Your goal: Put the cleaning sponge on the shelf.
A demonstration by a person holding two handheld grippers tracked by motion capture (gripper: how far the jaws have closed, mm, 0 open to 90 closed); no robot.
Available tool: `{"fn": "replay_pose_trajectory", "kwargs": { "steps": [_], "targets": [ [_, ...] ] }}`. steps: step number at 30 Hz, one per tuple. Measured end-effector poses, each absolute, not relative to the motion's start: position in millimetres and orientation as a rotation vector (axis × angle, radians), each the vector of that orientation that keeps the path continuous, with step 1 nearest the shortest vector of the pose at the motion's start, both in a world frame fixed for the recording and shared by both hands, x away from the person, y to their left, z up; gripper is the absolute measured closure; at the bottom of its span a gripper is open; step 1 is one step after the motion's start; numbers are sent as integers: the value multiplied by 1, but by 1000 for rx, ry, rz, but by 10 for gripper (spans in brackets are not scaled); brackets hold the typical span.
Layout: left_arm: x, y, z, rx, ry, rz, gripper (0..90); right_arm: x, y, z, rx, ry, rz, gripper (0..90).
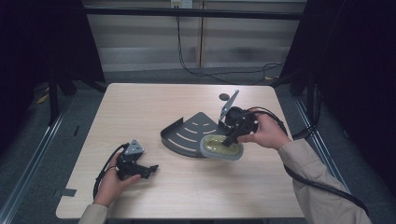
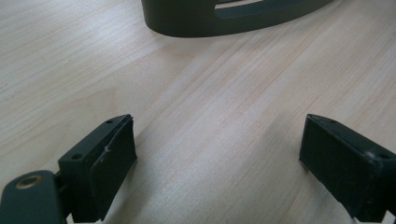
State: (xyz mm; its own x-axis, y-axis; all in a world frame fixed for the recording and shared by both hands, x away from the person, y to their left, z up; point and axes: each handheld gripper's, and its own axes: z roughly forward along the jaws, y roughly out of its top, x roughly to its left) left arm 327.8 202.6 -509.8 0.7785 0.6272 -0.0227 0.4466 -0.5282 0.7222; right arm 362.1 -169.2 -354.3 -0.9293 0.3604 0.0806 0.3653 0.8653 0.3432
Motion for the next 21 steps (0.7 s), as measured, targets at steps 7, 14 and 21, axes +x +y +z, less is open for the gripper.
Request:
{"fn": "replay_pose_trajectory", "kwargs": {
  "steps": [7, 14, 21],
  "targets": [
    [328, 203, -510, 2216, 794, 309, 101, 372, -167, -357, -615, -3023, -578, 707],
    [328, 203, -510, 2217, 795, 308, 101, 383, -167, -356, -742, -3011, -580, 707],
    [328, 203, -510, 2218, 795, 308, 101, 393, -165, -354, -836, -3011, -598, 707]
  ]
}}
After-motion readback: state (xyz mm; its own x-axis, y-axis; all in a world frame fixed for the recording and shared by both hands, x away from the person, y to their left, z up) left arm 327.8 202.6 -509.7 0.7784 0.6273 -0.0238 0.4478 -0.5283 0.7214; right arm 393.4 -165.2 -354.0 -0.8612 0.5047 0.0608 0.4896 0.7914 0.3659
